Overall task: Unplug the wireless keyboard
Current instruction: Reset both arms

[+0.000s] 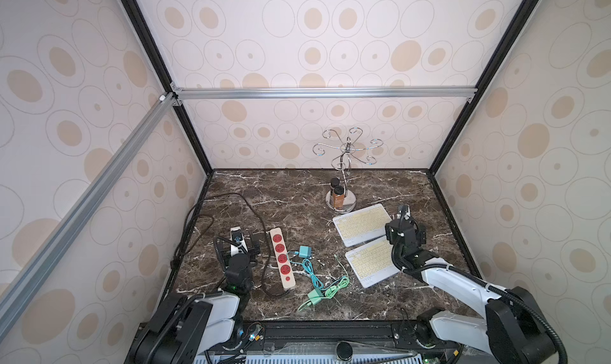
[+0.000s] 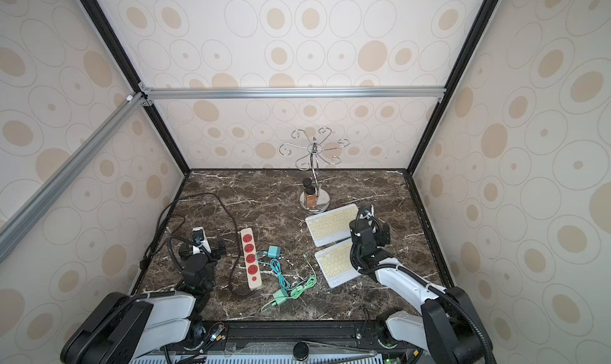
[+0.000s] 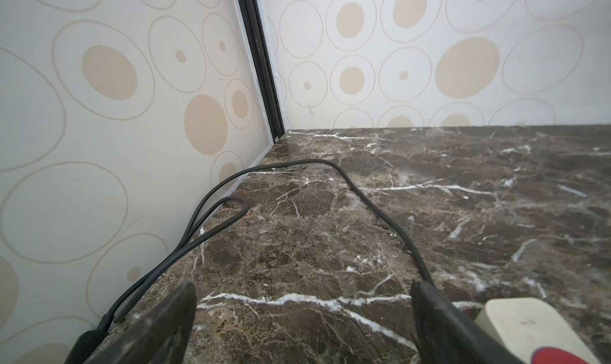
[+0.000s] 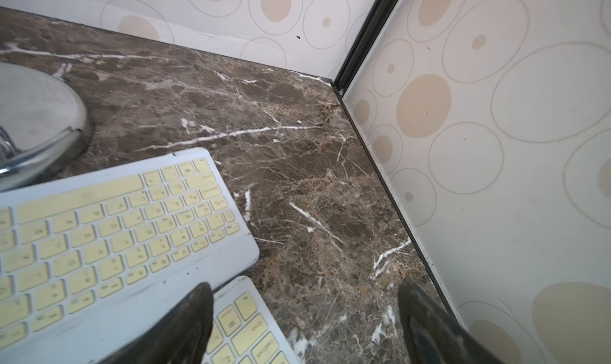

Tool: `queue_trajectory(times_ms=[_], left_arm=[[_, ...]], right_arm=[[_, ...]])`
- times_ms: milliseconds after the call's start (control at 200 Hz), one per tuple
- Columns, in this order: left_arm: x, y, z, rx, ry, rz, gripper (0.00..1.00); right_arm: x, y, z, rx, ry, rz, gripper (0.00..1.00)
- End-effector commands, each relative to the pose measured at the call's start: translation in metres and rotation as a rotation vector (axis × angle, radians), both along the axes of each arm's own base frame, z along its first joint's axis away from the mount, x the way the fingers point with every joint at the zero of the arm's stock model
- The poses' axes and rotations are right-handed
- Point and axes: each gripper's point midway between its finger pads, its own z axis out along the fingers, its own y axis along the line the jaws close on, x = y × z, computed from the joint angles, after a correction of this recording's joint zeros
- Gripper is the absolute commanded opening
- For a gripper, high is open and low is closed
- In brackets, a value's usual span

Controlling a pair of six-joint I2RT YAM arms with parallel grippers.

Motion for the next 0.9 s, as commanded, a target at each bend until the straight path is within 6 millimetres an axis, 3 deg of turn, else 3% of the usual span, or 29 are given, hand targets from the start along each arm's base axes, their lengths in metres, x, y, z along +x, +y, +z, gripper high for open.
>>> queue_trajectory(times_ms=[0, 105, 135, 265, 350, 410, 470, 645, 780, 895], left_arm=[[0.014, -0.002, 0.043, 0.035, -0.152, 0.0, 1.0], [0.021, -0.007, 0.044, 0.056, -0.156, -0.025, 1.0], [0.023, -0.01, 0.046, 0.062, -0.164, -0.038, 1.0], [0.026, -0.013, 0.046, 0.047, -0.183, -0.061, 1.0], [0.032, -0.011, 0.041, 0.065, -0.188, -0.05, 1.0], [0.027, -0.007, 0.044, 0.066, -0.22, -0.03, 1.0], [0.023, -0.004, 0.042, 0.034, -0.221, -0.035, 1.0], [0.031, 0.001, 0.035, -0.005, -0.203, -0.061, 1.0], [0.043, 0.005, 0.025, -0.027, -0.171, -0.072, 1.0], [0.065, 0.011, 0.018, -0.058, -0.111, -0.053, 1.0]], right_arm=[[0.02, 0.02, 0.016, 0.013, -0.174, 0.127, 0.89], [0.037, 0.023, -0.012, 0.019, -0.109, 0.162, 0.89], [0.043, 0.025, -0.012, 0.002, -0.111, 0.178, 1.0], [0.046, 0.024, -0.022, 0.031, -0.1, 0.215, 1.0], [0.048, -0.001, -0.029, 0.139, -0.126, 0.184, 1.0], [0.048, -0.011, -0.045, 0.268, -0.097, 0.213, 1.0], [0.053, -0.011, -0.042, 0.291, -0.147, 0.242, 1.0], [0.062, 0.0, -0.05, 0.28, -0.044, 0.282, 1.0], [0.062, 0.001, -0.05, 0.289, -0.031, 0.283, 1.0], [0.061, 0.0, -0.05, 0.286, -0.025, 0.281, 1.0]])
